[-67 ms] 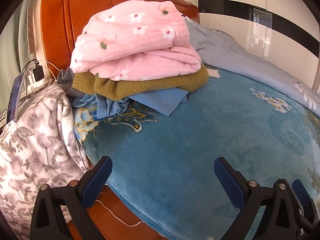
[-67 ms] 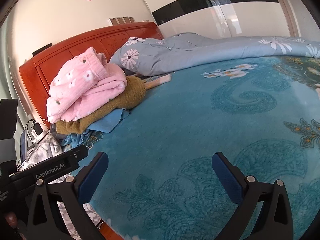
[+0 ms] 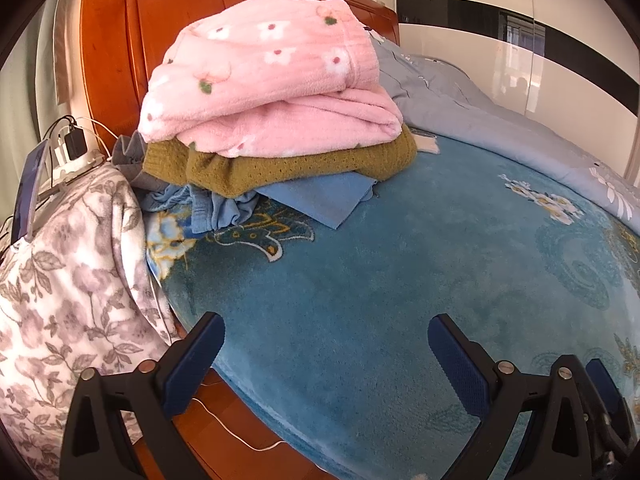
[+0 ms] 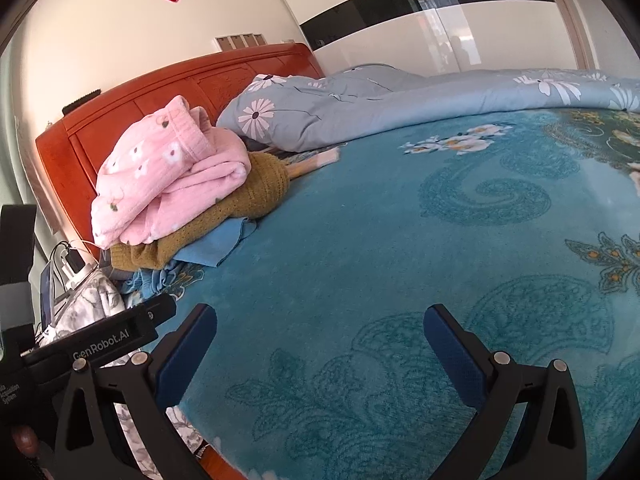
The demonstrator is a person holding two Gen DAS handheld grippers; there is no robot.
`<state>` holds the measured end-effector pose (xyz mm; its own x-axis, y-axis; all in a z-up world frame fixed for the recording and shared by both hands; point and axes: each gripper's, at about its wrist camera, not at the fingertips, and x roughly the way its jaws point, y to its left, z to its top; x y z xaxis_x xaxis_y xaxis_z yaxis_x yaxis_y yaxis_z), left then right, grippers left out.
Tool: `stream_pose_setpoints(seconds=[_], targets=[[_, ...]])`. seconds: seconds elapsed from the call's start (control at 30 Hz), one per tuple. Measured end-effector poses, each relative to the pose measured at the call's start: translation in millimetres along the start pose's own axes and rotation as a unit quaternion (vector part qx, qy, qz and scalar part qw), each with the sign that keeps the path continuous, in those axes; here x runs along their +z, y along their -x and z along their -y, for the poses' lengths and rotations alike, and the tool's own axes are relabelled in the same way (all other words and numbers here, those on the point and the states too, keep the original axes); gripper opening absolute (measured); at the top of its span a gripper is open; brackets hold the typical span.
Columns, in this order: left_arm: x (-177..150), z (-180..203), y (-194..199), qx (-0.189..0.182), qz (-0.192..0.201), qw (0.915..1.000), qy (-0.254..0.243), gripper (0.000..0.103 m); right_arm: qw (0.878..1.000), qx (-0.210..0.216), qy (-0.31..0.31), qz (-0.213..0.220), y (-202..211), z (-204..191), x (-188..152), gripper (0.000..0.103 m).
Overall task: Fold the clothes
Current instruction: 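Move both tools toward the pink fleece garment on the clothes stack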
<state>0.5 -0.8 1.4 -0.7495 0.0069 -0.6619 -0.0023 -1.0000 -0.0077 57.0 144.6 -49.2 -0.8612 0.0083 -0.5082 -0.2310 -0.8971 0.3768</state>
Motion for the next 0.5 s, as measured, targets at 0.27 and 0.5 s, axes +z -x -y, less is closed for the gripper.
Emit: stream_pose_setpoints(seconds=[0.27, 0.5], targets=[[2.2, -2.5, 4.1, -0.018, 0.016, 0.9996, 0.017, 0.103, 0.999, 0.025, -0.030, 0.003, -2.1, 6.4, 1.2, 0.103], [8.6, -10.5, 12.3, -0.031, 0.030, 0.9971, 0.062, 0.103, 0.996, 0.047, -0.080, -0.014, -5.8, 17.2, 3.7, 0.103]])
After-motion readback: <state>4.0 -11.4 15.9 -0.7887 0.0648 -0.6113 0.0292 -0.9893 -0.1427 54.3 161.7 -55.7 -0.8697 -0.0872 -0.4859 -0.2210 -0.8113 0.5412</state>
